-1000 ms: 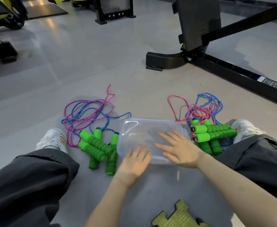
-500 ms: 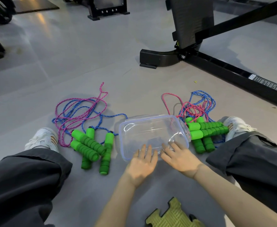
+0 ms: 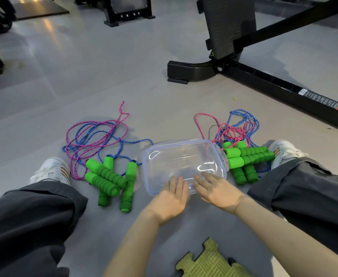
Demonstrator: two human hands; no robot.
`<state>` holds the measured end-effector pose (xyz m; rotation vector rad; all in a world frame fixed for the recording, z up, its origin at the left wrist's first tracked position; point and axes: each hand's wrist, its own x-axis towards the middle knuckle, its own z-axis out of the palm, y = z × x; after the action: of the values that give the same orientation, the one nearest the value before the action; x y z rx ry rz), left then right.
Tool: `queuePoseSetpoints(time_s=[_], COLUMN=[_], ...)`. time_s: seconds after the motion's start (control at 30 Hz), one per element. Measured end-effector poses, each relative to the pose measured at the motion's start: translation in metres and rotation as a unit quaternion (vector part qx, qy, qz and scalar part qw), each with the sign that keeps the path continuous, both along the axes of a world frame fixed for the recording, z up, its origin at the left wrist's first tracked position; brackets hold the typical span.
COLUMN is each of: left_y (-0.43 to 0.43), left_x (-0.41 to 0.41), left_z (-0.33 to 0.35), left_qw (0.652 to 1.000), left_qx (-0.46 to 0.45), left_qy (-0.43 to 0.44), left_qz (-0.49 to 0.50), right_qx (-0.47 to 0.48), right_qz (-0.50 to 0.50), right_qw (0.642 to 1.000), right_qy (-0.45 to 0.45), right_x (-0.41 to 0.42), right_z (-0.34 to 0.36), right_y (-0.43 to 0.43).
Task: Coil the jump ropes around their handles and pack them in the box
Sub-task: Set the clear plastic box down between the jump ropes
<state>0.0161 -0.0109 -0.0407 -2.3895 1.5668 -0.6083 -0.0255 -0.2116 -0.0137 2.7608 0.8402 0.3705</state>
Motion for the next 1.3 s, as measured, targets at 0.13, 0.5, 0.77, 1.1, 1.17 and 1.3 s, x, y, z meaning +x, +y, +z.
queuePoseSetpoints(time_s=[0.13,0.5,0.77,1.1,1.17,1.3], left_y=[0.006,0.042,-0.009,0.016,0.017,0.007], left_x=[0.005,0.021,-0.024,0.008,0.007,0.007], left_z=[0.014,0.023,0.028,-0.002,0.003,0.009], left_qw=[0.987,0.925,0.935,0.979,0.989,0.999], left_qx=[-0.098,-0.178,-0.202,-0.186,-0.133,0.008], left_qy=[0.121,0.214,0.246,0.058,0.042,-0.015], left_qz=[0.029,0.259,0.158,0.052,0.044,0.052], right_qx=[0.056,0.030,-0.003,0.020,-0.002,-0.010], right_qz=[-0.047,-0.130,-0.283,-0.031,-0.006,0.025], right_qw=[0.995,0.981,0.951,0.997,0.992,0.992], right_qy=[0.061,0.141,0.127,-0.073,-0.125,-0.124], right_x=[-0.011,0.010,0.038,-0.006,0.000,-0.001], right_z=[0.005,0.006,0.025,-0.018,-0.023,-0.014], right_y=[0.005,-0.005,-0.028,0.015,0.018,0.022])
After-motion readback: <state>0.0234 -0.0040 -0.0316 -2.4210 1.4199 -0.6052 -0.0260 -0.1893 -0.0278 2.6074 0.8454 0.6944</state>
